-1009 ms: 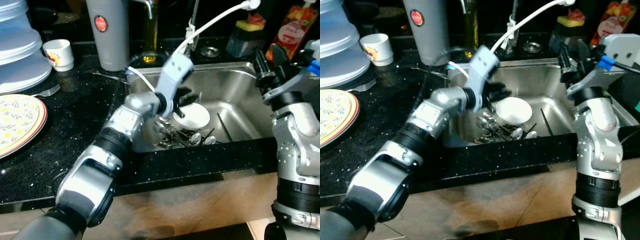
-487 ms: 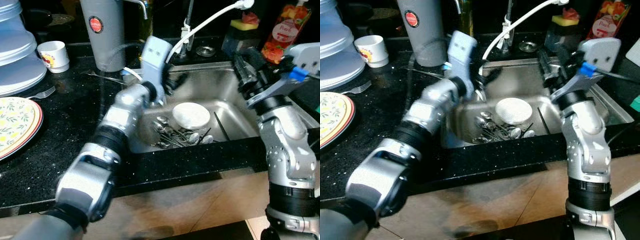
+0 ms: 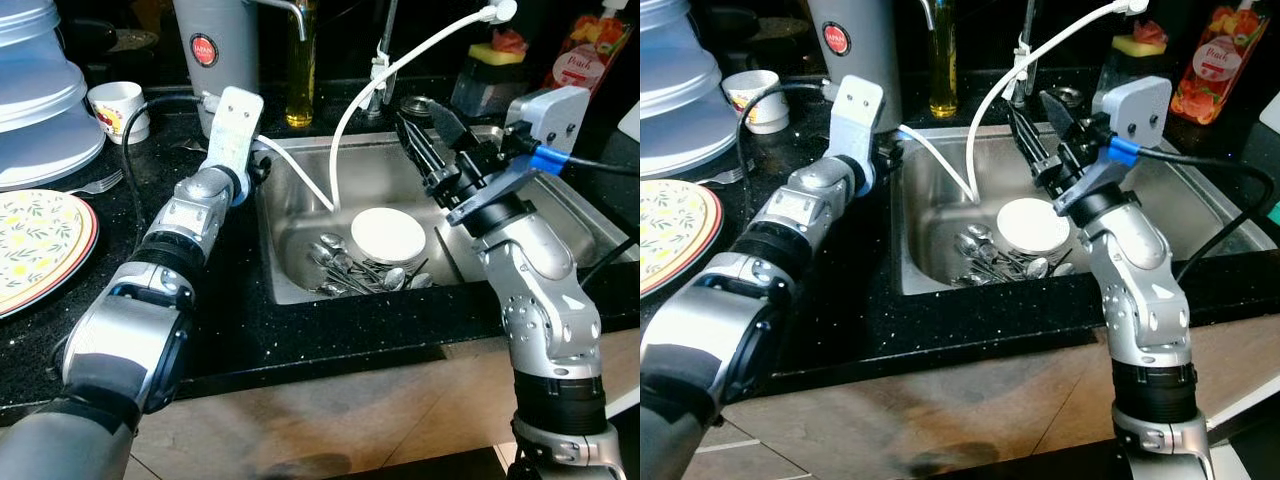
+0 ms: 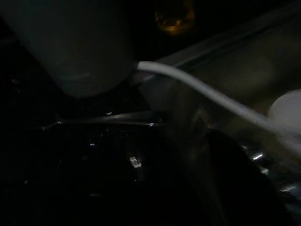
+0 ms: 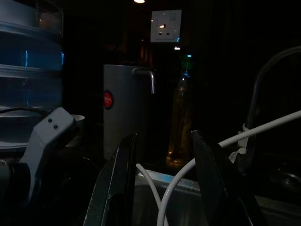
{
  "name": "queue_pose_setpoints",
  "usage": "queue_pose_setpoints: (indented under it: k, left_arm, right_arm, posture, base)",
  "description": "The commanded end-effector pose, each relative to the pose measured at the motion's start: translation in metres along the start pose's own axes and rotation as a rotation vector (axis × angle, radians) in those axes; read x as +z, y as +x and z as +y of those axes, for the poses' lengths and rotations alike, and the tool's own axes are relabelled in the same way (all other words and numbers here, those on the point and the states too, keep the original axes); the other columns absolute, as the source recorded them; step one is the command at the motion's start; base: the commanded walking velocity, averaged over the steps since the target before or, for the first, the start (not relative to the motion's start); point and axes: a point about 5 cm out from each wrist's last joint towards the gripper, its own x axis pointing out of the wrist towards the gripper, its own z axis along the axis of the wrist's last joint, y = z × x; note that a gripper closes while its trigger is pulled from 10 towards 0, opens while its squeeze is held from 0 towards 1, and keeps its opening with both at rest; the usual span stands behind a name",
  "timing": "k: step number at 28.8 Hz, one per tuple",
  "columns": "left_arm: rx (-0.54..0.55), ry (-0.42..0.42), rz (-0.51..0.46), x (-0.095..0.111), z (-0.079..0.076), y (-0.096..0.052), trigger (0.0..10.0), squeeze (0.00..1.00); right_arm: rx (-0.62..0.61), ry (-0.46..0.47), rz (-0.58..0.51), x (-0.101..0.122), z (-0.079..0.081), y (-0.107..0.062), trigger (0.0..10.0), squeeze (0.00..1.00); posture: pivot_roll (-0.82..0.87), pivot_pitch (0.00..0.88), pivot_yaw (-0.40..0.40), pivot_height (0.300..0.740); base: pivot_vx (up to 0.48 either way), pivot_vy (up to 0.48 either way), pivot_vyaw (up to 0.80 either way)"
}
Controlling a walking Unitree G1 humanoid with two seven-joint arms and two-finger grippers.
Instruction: Kitchen organization
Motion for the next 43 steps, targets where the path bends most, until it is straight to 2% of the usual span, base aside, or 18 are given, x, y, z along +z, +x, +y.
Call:
queue_pose_setpoints:
  k: [1, 3, 7, 8, 13, 16, 19, 23, 26, 29, 30, 31, 36, 37, 39, 40, 41, 43]
  left_arm:
    - [0.003, 0.166, -0.017, 0.007, -0.004, 0.001, 10.0, 1.0]
    - [-0.009, 0.221, -0.035, 0.009, -0.006, 0.002, 10.0, 1.0]
    - [-0.013, 0.218, -0.058, 0.015, -0.006, 0.002, 10.0, 1.0]
    - [-0.009, 0.221, -0.072, 0.019, -0.006, 0.002, 10.0, 0.0]
    - [0.019, 0.204, -0.091, 0.029, -0.002, 0.002, 10.0, 0.0]
    - [0.013, 0.268, -0.086, 0.031, -0.001, 0.002, 10.0, 0.0]
    - [0.002, 0.406, -0.078, 0.03, -0.001, 0.002, 10.0, 0.0]
    - [0.011, 0.481, -0.09, 0.03, 0.0, 0.002, 10.0, 0.0]
    - [0.041, 0.514, -0.075, 0.03, 0.003, 0.002, 10.0, 0.0]
    - [0.048, 0.49, -0.061, 0.03, 0.004, 0.002, 10.0, 0.0]
    - [0.057, 0.428, -0.031, 0.029, 0.006, 0.002, 10.0, 0.0]
    - [0.06, 0.404, -0.016, 0.03, 0.007, 0.002, 10.0, 0.0]
    - [0.044, 0.358, 0.008, 0.032, 0.009, 0.002, 10.0, 0.0]
    - [0.055, 0.37, 0.014, 0.035, 0.014, 0.001, 9.3, 0.0]
    - [0.066, 0.381, 0.02, 0.036, 0.017, 0.001, 5.8, 0.0]
    - [0.057, 0.378, 0.023, 0.037, 0.018, 0.001, 3.2, 0.0]
    - [0.066, 0.383, 0.025, 0.036, 0.019, 0.0, 0.0, 0.0]
    - [0.067, 0.383, 0.03, 0.036, 0.019, 0.0, 0.0, 0.0]
  right_arm:
    - [-0.027, 0.017, -0.002, 0.002, 0.0, -0.006, 10.0, 0.0]
    - [-0.039, 0.025, -0.004, 0.003, 0.002, -0.008, 10.0, 0.0]
    - [-0.051, 0.039, -0.011, 0.005, 0.007, -0.01, 10.0, 0.0]
    - [-0.056, 0.048, -0.014, 0.005, 0.009, -0.01, 10.0, 0.0]
    - [-0.064, 0.083, -0.022, 0.008, 0.016, -0.012, 10.0, 0.0]
    - [-0.049, 0.095, -0.019, 0.011, 0.02, -0.011, 10.0, 0.0]
    - [-0.034, 0.111, -0.026, 0.014, 0.025, -0.006, 10.0, 0.0]
    - [-0.032, 0.126, -0.036, 0.017, 0.028, -0.003, 10.0, 0.0]
    - [0.005, 0.141, -0.064, 0.027, 0.039, -0.006, 10.0, 0.0]
    - [0.009, 0.14, -0.065, 0.03, 0.041, -0.008, 10.0, 0.0]
    - [0.004, 0.137, -0.06, 0.031, 0.04, -0.012, 10.0, 0.0]
    - [-0.003, 0.132, -0.056, 0.031, 0.039, -0.014, 10.0, 0.0]
    - [-0.023, 0.126, -0.047, 0.032, 0.036, -0.018, 10.0, 0.0]
    - [-0.033, 0.126, -0.044, 0.033, 0.036, -0.019, 10.0, 0.0]
    - [-0.038, 0.127, -0.041, 0.033, 0.037, -0.02, 10.0, 0.0]
    - [-0.04, 0.128, -0.04, 0.033, 0.037, -0.02, 10.0, 0.0]
    - [-0.042, 0.13, -0.039, 0.033, 0.037, -0.02, 10.0, 0.0]
    - [-0.044, 0.131, -0.037, 0.033, 0.037, -0.021, 10.0, 0.0]
  posture:
    - [0.02, 0.113, 0.026, 0.74]
    - [0.02, 0.125, 0.031, 0.74]
    - [0.01, 0.157, 0.044, 0.74]
    - [0.01, 0.17, 0.047, 0.74]
    - [0.0, 0.218, 0.05, 0.74]
    - [0.0, 0.243, 0.047, 0.74]
    - [0.0, 0.271, 0.051, 0.74]
    - [0.0, 0.287, 0.056, 0.74]
    - [0.0, 0.298, 0.062, 0.74]
    - [-0.01, 0.301, 0.067, 0.74]
    - [-0.01, 0.303, 0.07, 0.74]
    - [-0.02, 0.303, 0.072, 0.74]
    - [-0.03, 0.302, 0.075, 0.74]
    - [-0.03, 0.301, 0.08, 0.74]
    - [-0.03, 0.301, 0.081, 0.74]
    - [-0.03, 0.3, 0.082, 0.74]
    - [-0.03, 0.3, 0.082, 0.74]
    - [-0.03, 0.299, 0.083, 0.74]
  base:
    - [0.0, 0.0, 0.0]
    - [0.0, 0.0, 0.0]
    - [0.0, 0.0, 0.0]
    - [0.0, 0.0, 0.0]
    - [0.0, 0.0, 0.0]
    - [0.0, 0.0, 0.0]
    - [0.0, 0.0, 0.0]
    - [0.0, 0.0, 0.0]
    - [0.0, 0.0, 0.0]
    - [0.0, 0.0, 0.0]
    - [0.0, 0.0, 0.0]
    - [0.0, 0.0, 0.0]
    - [0.0, 0.0, 0.0]
    - [0.0, 0.0, 0.0]
    - [0.0, 0.0, 0.0]
    - [0.0, 0.0, 0.0]
    - [0.0, 0.0, 0.0]
    - [0.0, 0.0, 0.0]
